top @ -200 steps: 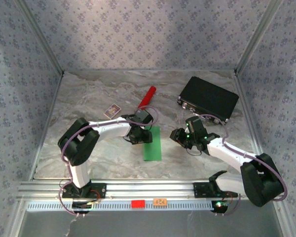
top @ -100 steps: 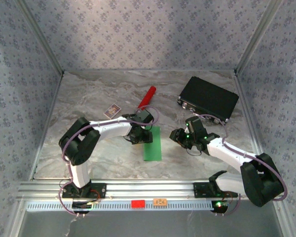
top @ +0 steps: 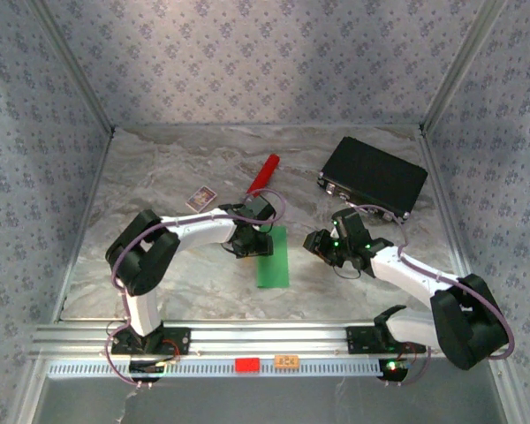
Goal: Fold a paper plane with a square sheet of paper (pick it up from the middle)
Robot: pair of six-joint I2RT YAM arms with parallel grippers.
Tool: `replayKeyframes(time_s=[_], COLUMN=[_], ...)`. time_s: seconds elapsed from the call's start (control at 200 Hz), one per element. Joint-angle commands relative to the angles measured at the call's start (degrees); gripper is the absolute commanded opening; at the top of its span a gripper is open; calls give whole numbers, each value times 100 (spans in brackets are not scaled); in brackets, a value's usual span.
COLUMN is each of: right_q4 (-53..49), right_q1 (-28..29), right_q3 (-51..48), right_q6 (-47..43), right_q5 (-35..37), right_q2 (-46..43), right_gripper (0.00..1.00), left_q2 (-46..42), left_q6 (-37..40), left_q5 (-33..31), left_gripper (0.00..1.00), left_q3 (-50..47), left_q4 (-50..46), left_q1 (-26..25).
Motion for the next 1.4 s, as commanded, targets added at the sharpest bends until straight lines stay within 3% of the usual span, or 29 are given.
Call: replayKeyframes(time_s=[0.0, 0.26, 0.33, 0.445, 0.605, 0.924, 1.399], right_q4=[-43, 147, 225, 323, 493, 697, 825], right_q1=[43, 224, 328, 519, 698, 911, 1057], right_q3=[142, 327, 425, 612, 753, 1103, 1188], right_q6=[-60, -247, -310, -376, -352, -405, -526], right_q5=[-57, -269, -350, -404, -373, -502, -698], right_q2=[81, 339, 524, 872, 1226, 1948, 2634], right_gripper=[45, 39, 35, 19, 9, 0, 0], left_q2=[659, 668, 665, 668, 665, 690, 719], left_q6=[127, 131, 140, 140, 144, 147, 150], left_q5=[-309, -273, -271, -271, -265, -256, -242], left_gripper=[55, 55, 55, 55, 55, 55, 55], left_q3=[-249, -250, -258, -264, -264, -263, -249], left_q4=[655, 671, 683, 675, 683, 694, 699], left_q1=[-6, -4, -11, -15, -13, -13, -16])
